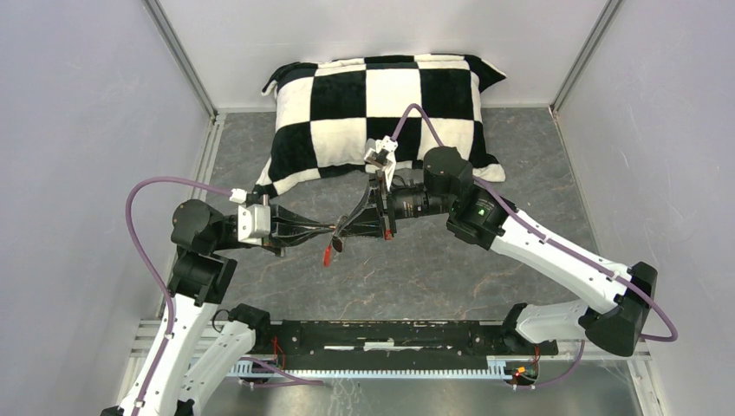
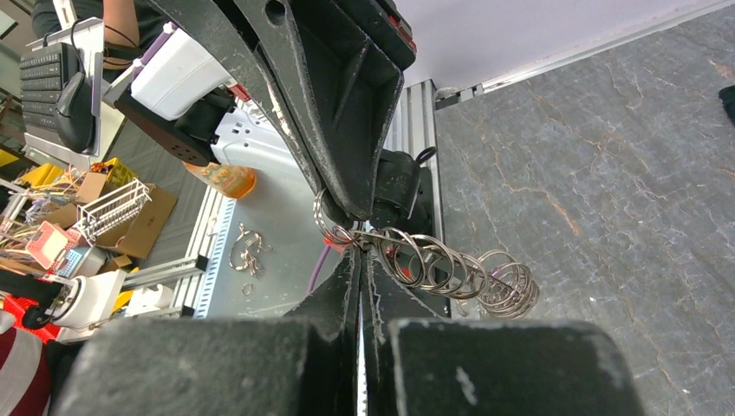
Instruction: Put the keys on the keyring
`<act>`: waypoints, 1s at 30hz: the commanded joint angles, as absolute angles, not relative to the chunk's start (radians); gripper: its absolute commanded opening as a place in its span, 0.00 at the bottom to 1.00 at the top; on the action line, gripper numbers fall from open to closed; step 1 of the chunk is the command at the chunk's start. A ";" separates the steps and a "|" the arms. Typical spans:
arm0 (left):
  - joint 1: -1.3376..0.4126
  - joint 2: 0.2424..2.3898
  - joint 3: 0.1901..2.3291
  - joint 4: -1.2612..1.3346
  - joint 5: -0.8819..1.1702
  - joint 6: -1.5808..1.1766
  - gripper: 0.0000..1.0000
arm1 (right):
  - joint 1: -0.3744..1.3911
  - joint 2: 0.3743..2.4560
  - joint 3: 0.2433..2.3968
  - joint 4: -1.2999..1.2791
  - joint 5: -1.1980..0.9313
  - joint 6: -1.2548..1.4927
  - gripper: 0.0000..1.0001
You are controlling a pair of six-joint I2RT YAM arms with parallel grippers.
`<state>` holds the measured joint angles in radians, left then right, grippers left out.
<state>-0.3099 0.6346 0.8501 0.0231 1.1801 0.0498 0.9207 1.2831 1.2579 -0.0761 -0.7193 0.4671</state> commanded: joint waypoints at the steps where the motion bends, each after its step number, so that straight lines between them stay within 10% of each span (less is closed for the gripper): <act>1: -0.316 0.624 0.862 0.052 1.189 0.090 0.02 | 0.918 1.296 1.274 -0.065 -0.712 0.471 0.01; 10: -0.319 0.624 0.861 0.052 1.189 0.089 0.02 | 0.899 1.283 1.399 -0.298 -0.663 0.335 0.35; 30: -0.322 0.671 0.842 0.155 1.151 -0.086 0.02 | 0.917 1.301 1.556 -0.358 -0.630 0.089 0.45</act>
<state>-0.3164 0.6533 0.8440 0.0746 1.1786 0.0074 0.9005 1.3025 1.5379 -0.3977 -0.6670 0.1711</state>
